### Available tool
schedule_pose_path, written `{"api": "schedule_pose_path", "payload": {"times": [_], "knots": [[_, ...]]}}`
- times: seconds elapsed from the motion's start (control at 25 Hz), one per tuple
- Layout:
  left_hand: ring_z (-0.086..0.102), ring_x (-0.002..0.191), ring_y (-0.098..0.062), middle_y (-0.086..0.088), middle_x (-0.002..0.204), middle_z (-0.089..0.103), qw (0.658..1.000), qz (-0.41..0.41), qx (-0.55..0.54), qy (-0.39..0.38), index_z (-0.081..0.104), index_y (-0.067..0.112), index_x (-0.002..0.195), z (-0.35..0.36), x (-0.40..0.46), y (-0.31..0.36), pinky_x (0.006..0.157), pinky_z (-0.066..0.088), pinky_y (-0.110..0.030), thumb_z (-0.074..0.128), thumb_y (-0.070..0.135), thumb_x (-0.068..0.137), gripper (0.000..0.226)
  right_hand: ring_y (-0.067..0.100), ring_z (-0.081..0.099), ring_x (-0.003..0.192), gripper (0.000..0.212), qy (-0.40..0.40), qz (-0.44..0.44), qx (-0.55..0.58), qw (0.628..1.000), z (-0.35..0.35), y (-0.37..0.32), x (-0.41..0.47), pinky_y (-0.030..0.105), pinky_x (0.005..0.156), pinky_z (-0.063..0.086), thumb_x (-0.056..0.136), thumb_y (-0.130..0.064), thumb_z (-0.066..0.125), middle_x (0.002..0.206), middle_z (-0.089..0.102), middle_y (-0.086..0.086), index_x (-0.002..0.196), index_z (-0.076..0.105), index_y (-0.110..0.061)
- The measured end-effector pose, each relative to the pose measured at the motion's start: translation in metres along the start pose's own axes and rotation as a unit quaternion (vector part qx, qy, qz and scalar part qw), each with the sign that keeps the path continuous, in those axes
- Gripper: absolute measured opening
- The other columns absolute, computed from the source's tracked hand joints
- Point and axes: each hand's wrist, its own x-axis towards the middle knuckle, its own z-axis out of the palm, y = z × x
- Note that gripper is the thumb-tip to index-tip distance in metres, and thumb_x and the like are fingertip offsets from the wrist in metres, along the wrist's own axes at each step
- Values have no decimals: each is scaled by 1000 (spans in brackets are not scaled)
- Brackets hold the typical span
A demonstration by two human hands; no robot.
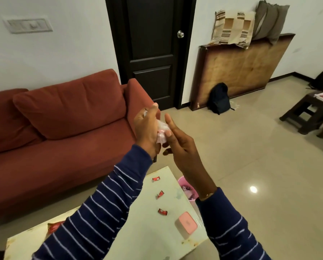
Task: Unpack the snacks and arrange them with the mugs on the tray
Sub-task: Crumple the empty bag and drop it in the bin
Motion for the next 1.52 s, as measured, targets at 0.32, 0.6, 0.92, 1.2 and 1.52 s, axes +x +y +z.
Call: {"api": "schedule_pose_path", "payload": {"times": [0.32, 0.6, 0.92, 1.2, 1.52], "knots": [[61, 78, -20, -7, 85, 62, 959, -198, -94, -181, 64, 12, 94, 64, 28, -119, 71, 51, -35, 64, 40, 83, 30, 20, 74, 93, 48, 44, 245, 148, 957, -140, 62, 42, 25, 70, 59, 83, -32, 67, 120, 70, 7, 131, 62, -27], [67, 75, -20, -7, 84, 67, 958, -251, 13, -139, 62, 22, 127, 137, 87, -248, 65, 56, -30, 46, 40, 98, 38, 20, 73, 72, 24, 69, 451, 262, 851, -272, 166, 90, 21, 56, 60, 93, -6, 61, 91, 73, 19, 113, 67, 5], [45, 128, -11, 9, 135, 48, 925, -159, 331, 101, 52, 27, 123, 131, 130, -385, 104, 36, -27, 49, 48, 97, 33, 31, 74, 87, 24, 85, 498, 103, 857, -370, 328, 111, 33, 71, 62, 86, 5, 68, 103, 73, 25, 110, 70, 3], [60, 107, -4, 9, 114, 66, 855, -112, 483, 152, 67, 20, 104, 42, 122, -438, 90, 54, -41, 71, 21, 87, 17, 36, 68, 104, 41, 127, 532, -86, 833, -389, 491, 77, 51, 84, 60, 70, -10, 84, 117, 67, 19, 105, 62, -12], [67, 84, 0, 13, 95, 71, 845, -126, 511, 92, 69, 16, 97, 9, 133, -464, 72, 56, -19, 67, 22, 90, 9, 38, 56, 121, 81, -35, 531, -259, 806, -372, 632, 64, 48, 103, 49, 67, -25, 89, 134, 57, 19, 133, 44, -13]]}}
